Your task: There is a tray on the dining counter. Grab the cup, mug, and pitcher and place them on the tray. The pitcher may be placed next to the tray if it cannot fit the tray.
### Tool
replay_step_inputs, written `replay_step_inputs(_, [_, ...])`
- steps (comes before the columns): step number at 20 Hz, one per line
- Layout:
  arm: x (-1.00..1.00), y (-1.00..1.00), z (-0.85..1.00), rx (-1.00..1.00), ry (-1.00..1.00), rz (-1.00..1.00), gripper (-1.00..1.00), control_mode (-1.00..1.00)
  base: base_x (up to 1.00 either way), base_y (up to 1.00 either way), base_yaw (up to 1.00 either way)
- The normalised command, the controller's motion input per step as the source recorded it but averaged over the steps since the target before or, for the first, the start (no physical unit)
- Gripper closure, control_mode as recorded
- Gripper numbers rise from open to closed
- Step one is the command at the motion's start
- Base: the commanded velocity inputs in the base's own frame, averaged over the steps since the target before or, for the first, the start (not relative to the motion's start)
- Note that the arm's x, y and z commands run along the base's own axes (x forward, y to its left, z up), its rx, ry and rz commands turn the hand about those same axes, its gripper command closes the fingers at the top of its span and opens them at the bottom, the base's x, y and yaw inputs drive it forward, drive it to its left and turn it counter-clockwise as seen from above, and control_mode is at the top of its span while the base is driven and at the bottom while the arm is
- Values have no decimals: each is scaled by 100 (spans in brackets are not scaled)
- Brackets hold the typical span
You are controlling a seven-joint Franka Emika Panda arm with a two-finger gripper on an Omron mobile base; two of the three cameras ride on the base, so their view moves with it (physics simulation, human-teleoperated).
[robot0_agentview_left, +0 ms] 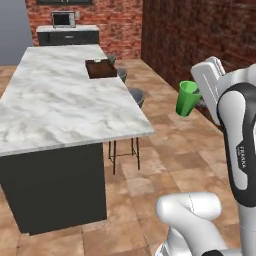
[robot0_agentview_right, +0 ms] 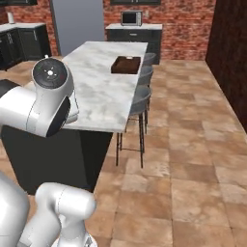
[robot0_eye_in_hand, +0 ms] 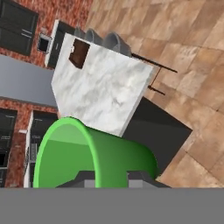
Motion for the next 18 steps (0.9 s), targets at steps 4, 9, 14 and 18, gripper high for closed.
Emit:
replay_step_inputs(4, [0, 0, 0, 0, 0, 0, 100, 100, 24, -100, 15])
replay_step_inputs(9, [0, 0, 0, 0, 0, 0, 100, 100, 40, -99, 19])
replay_step_inputs(14, [0, 0, 0, 0, 0, 0, 100, 100, 51, -90, 37])
replay_step_inputs(18, [0, 0, 0, 0, 0, 0, 100, 100, 50, -91, 43])
